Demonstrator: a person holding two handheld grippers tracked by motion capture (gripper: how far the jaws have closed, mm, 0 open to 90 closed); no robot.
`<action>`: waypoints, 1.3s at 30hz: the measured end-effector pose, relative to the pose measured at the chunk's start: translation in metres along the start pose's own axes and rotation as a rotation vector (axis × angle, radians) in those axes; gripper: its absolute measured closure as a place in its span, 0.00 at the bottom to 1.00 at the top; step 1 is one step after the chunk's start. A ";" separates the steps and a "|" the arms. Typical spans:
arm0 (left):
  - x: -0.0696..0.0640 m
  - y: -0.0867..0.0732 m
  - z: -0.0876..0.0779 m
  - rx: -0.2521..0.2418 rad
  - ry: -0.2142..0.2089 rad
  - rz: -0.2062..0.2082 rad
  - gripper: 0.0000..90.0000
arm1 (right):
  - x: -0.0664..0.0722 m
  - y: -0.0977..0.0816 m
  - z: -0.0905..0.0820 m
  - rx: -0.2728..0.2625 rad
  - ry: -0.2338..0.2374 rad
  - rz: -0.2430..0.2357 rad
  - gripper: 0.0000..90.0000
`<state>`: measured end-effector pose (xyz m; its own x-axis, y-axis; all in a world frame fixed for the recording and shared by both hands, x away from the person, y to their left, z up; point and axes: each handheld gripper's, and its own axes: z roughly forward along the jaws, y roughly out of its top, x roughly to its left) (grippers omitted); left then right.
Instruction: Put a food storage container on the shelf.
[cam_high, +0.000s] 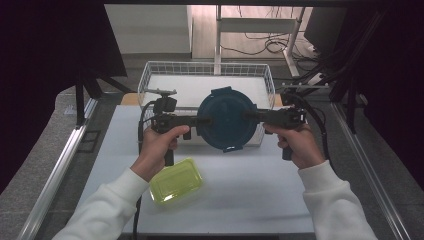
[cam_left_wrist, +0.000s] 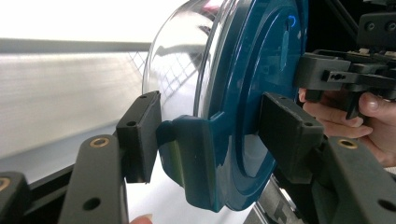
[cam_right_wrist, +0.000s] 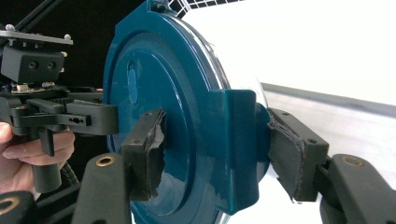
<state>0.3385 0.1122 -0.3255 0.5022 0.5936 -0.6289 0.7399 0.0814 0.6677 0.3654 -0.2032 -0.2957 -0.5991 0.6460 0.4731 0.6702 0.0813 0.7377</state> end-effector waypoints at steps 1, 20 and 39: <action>0.002 0.005 -0.002 -0.004 0.000 0.001 0.45 | 0.001 0.004 0.003 -0.004 0.001 0.000 0.44; 0.015 0.052 -0.012 -0.034 -0.002 0.037 0.46 | 0.000 0.041 0.021 -0.037 0.023 0.022 0.45; 0.052 0.095 -0.003 -0.055 -0.027 0.000 0.46 | -0.013 0.086 0.051 -0.025 0.002 0.049 0.45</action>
<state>0.4336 0.1539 -0.2936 0.5145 0.5718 -0.6390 0.7147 0.1259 0.6880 0.4531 -0.1664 -0.2629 -0.5668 0.6471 0.5099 0.6876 0.0307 0.7255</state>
